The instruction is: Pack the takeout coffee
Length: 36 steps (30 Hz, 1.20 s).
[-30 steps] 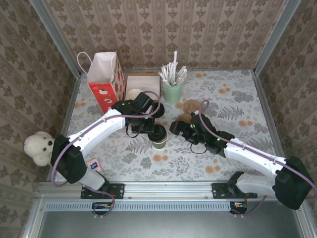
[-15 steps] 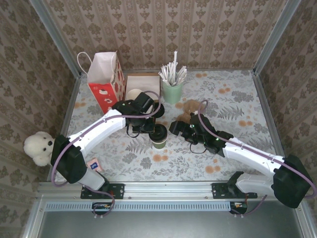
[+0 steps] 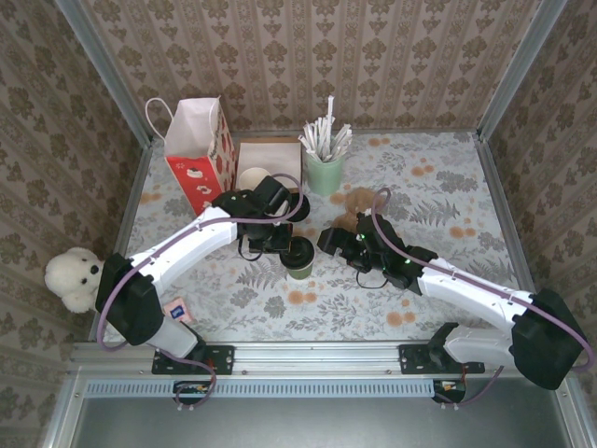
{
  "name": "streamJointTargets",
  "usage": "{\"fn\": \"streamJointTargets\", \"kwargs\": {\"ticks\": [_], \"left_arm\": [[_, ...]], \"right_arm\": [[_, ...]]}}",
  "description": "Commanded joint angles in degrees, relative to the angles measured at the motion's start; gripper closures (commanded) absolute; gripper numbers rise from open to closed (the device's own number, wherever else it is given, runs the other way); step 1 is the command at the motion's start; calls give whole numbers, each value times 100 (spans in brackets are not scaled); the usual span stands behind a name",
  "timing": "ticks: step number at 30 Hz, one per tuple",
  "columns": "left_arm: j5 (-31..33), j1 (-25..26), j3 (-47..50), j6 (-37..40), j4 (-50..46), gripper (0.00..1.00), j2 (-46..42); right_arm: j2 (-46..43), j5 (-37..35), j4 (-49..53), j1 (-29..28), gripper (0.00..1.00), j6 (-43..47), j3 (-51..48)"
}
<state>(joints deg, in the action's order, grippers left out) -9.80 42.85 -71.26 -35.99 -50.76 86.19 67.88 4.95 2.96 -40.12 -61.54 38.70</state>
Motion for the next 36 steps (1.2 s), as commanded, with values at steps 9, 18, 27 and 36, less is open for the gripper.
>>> {"fn": "streamJointTargets", "kwargs": {"ticks": [9,18,27,36], "left_arm": [[-5,109,116,118,6,100,215],[-50,148,284,94,82,100,335],[87,250,313,56,67,100,387],[128,302,225,110,51,100,468]], "right_arm": [[59,177,-203,22,12,-60,-139],[76,415,-489,22,13,-24,-287],[200,594,-450,52,14,-48,-275],[415,1096,-611,165,23,-15,-295]]}}
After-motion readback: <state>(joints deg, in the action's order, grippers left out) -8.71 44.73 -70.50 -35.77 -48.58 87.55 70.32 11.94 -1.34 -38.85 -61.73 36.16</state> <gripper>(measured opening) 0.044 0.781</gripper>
